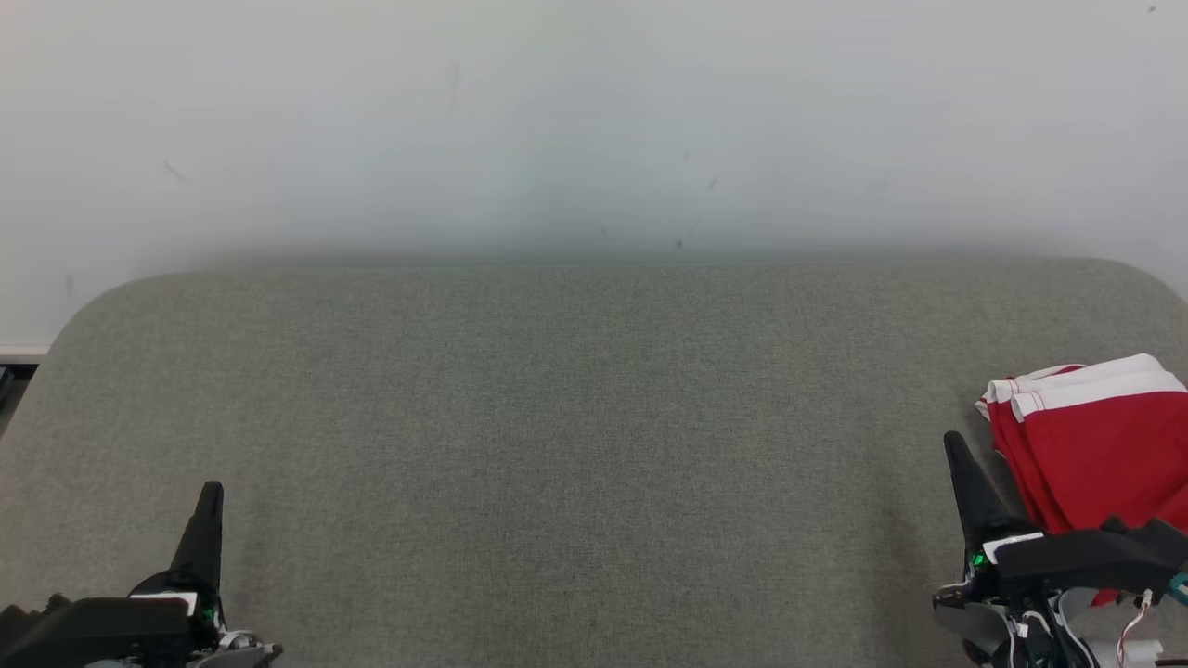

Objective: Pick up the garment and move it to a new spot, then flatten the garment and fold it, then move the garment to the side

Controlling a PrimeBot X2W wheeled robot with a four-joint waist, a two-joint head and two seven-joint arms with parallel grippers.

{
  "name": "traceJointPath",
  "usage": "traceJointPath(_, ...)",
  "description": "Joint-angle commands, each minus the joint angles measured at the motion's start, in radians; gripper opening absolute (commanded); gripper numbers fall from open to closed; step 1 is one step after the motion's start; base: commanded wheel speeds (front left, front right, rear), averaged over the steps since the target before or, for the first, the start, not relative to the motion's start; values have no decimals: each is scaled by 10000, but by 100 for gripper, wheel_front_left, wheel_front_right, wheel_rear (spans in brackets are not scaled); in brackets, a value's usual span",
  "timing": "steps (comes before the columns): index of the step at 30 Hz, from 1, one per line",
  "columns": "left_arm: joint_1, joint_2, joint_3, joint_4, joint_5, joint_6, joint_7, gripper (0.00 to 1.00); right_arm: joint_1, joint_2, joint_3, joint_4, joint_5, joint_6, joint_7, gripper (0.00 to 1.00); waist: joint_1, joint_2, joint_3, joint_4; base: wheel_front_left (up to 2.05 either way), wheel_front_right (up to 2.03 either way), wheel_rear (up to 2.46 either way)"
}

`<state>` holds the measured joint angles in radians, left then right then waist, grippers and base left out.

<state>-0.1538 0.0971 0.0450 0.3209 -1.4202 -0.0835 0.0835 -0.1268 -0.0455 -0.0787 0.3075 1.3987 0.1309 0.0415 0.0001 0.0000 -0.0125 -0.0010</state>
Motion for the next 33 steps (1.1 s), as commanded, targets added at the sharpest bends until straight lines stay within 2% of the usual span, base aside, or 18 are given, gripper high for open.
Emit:
traceJointPath(1,-214,-1,136,-7,-255,-82,67,0,-156,-66,-52,-69,231,-2,42,0,-1,0,8,-1,0,0,0)
traceJointPath(33,-458,-448,1040,151,-1858,-498,687,0,-460,-77,-171,-59,2141,-3,380,0,-1,0,160,-27,0,0,0)
